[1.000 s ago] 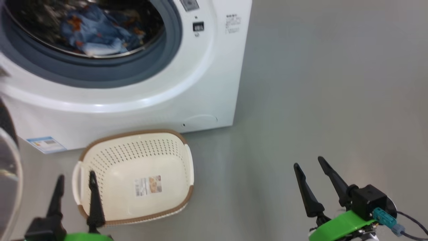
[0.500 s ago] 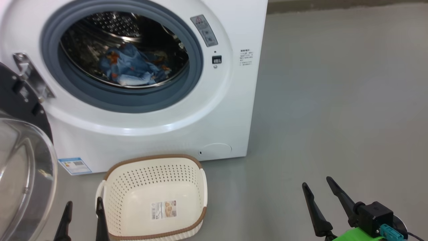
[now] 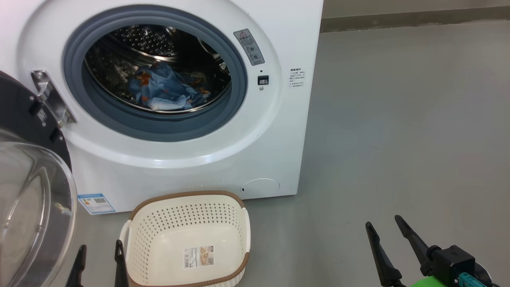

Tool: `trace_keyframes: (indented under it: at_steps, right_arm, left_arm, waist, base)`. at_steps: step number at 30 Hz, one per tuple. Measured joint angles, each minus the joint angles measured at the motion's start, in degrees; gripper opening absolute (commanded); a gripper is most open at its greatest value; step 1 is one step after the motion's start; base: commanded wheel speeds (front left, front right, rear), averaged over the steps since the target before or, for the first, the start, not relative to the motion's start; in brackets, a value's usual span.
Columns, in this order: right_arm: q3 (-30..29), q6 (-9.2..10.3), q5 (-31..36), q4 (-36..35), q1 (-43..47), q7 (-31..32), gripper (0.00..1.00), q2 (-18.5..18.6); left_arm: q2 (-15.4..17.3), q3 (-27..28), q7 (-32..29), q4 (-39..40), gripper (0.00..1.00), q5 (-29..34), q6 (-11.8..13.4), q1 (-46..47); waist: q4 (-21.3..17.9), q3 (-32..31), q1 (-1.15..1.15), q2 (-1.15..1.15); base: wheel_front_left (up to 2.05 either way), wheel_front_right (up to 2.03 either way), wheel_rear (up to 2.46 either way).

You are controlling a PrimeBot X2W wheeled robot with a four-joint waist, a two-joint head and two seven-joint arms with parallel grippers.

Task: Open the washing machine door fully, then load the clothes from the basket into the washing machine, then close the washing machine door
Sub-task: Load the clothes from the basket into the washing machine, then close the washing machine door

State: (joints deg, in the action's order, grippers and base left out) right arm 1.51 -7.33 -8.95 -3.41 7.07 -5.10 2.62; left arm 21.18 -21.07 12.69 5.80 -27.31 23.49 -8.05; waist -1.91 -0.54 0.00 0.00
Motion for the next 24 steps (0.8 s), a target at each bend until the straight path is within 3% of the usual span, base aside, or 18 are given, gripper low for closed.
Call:
trace_keyframes:
  at_steps: [24]
  right_arm:
    - [-0.1, 0.0, 0.0, -0.26, 0.0, 0.08, 1.0, -0.01]
  left_arm:
    - [0.12, -0.19, 0.01, 0.35, 1.0, 0.0, 0.56, 0.01]
  waist:
    - [0.0, 0.07, 0.0, 0.0]
  base:
    - [-0.02, 0.02, 0.0]
